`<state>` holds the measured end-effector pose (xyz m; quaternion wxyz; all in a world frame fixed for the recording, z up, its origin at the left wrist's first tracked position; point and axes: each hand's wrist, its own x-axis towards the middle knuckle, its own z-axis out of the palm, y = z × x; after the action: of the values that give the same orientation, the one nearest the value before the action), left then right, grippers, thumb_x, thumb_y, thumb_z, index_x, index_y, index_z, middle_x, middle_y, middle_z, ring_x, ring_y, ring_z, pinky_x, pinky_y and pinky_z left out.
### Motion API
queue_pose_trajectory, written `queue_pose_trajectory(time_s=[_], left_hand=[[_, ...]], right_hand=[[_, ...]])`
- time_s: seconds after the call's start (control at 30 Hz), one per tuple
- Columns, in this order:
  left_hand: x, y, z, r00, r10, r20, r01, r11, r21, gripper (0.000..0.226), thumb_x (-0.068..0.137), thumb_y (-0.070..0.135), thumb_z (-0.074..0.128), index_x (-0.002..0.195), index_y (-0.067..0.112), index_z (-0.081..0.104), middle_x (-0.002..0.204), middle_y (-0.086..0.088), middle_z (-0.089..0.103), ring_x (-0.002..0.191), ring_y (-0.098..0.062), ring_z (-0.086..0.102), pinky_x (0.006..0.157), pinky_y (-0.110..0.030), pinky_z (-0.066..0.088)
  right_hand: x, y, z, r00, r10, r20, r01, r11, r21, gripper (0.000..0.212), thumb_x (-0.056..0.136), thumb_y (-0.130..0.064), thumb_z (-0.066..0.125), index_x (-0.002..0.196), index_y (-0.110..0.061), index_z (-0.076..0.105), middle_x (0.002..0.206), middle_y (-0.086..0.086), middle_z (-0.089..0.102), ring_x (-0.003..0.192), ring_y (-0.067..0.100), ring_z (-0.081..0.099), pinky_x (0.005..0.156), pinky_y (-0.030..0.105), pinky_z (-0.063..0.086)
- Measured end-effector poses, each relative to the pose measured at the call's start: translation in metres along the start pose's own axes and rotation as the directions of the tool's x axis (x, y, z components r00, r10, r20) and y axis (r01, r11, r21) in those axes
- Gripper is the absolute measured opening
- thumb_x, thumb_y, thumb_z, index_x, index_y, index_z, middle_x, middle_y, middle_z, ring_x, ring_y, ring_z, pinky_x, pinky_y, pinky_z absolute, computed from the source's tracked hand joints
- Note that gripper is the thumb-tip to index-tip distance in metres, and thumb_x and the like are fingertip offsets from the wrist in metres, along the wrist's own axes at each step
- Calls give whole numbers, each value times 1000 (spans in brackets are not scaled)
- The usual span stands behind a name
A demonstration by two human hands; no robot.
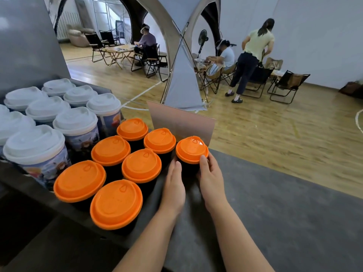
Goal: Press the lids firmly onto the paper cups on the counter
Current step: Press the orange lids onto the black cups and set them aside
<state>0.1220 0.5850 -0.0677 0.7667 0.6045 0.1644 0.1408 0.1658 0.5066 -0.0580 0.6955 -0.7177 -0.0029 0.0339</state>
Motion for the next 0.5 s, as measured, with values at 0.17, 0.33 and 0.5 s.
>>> queue_pose_trajectory(time_s=[0.17,0.33,0.5], left_hand=[[-2,-11,-9,999,-53,-10,52,997,-60,85,82,72,44,153,27,38,158,8,40,145,-6,34,124,-42,24],[-56,15,-19,995,-100,8,100,994,-46,50,110,34,26,155,13,30,161,-2,32,148,-15,30,119,-28,24],[-129,35,-31,994,-91,63,93,995,-35,52,110,35,23,154,10,33,160,-6,35,147,-17,34,113,-25,28]], right_hand=[[-15,-9,-3,997,56,-48,-55,998,20,46,104,-41,41,147,-25,41,145,-6,50,134,14,46,115,45,38],[-53,-20,-20,990,73,-118,-70,997,29,54,98,-51,38,146,-27,42,148,-1,48,136,17,45,116,47,36],[-130,-35,-49,985,54,-166,-39,995,90,44,97,-49,40,136,-30,49,136,6,58,126,23,56,110,46,43]])
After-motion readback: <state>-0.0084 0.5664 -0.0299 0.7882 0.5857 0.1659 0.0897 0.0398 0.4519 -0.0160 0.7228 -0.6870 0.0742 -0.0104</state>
